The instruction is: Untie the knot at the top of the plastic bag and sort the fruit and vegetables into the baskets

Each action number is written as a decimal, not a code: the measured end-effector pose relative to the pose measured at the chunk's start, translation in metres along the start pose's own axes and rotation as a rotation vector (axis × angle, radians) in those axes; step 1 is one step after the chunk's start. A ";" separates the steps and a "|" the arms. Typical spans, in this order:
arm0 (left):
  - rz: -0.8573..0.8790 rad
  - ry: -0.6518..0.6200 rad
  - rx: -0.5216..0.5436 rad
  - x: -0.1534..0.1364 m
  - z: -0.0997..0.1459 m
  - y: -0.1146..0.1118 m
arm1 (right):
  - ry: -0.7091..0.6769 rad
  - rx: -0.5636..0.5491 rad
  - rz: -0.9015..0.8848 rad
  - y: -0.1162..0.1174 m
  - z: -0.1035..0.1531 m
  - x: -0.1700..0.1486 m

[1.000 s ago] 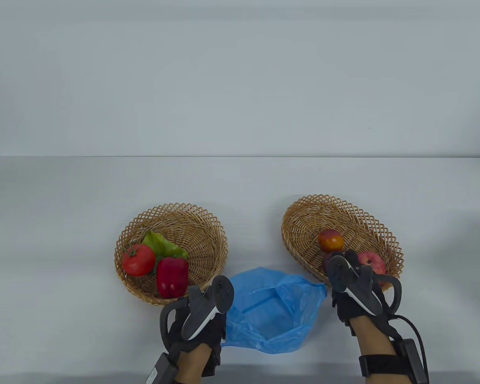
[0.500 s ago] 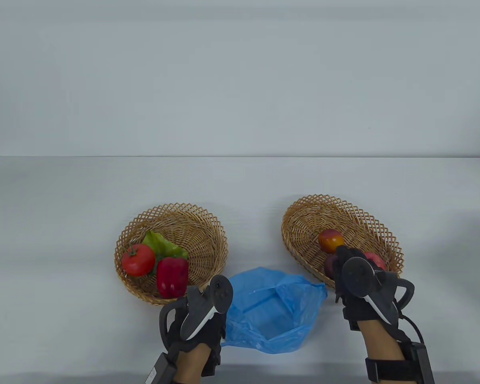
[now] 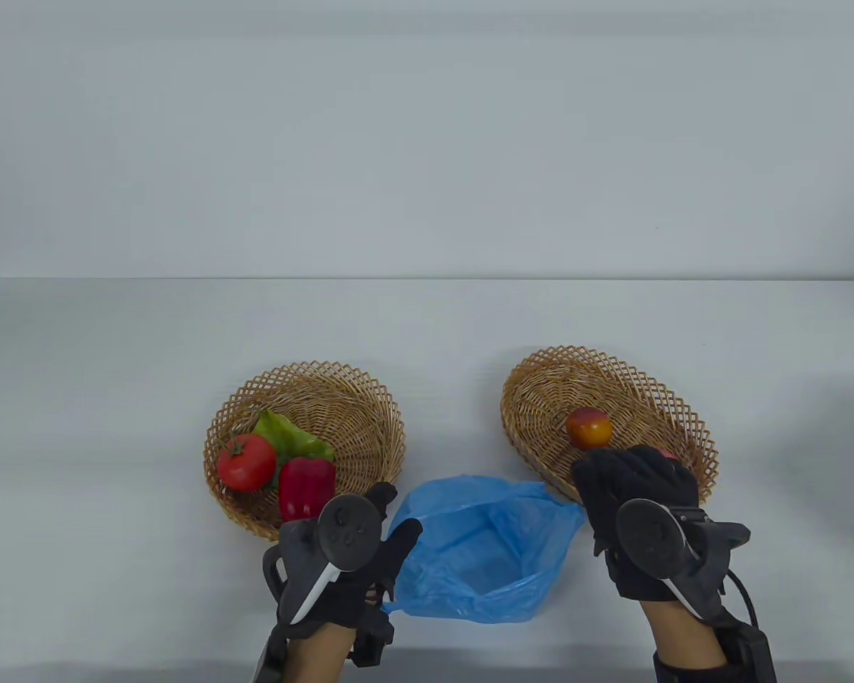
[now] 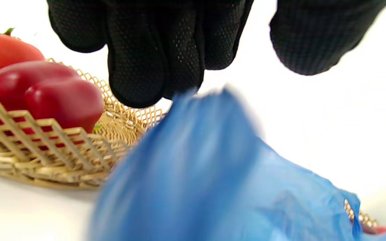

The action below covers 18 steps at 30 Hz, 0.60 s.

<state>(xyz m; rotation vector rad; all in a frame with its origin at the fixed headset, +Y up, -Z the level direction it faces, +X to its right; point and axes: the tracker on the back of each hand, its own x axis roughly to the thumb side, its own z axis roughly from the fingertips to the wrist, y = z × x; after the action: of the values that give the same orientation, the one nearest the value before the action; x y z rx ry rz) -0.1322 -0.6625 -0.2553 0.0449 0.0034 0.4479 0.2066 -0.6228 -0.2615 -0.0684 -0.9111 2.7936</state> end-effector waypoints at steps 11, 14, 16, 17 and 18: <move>-0.016 -0.020 0.223 0.000 0.016 0.022 | 0.018 0.051 0.023 0.009 -0.001 -0.005; -0.026 -0.023 0.163 -0.002 0.010 0.017 | 0.022 0.031 0.032 0.012 0.003 -0.006; -0.029 -0.016 0.132 -0.005 0.007 0.015 | 0.016 0.003 0.026 0.012 0.004 -0.005; -0.034 -0.006 0.116 -0.007 0.006 0.014 | 0.012 -0.008 0.026 0.012 0.004 -0.005; -0.033 0.003 0.105 -0.009 0.005 0.013 | 0.009 -0.012 0.027 0.012 0.005 -0.004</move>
<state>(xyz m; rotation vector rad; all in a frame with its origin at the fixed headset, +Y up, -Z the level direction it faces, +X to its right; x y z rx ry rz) -0.1458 -0.6544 -0.2494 0.1475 0.0303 0.4143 0.2083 -0.6361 -0.2648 -0.0960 -0.9322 2.8105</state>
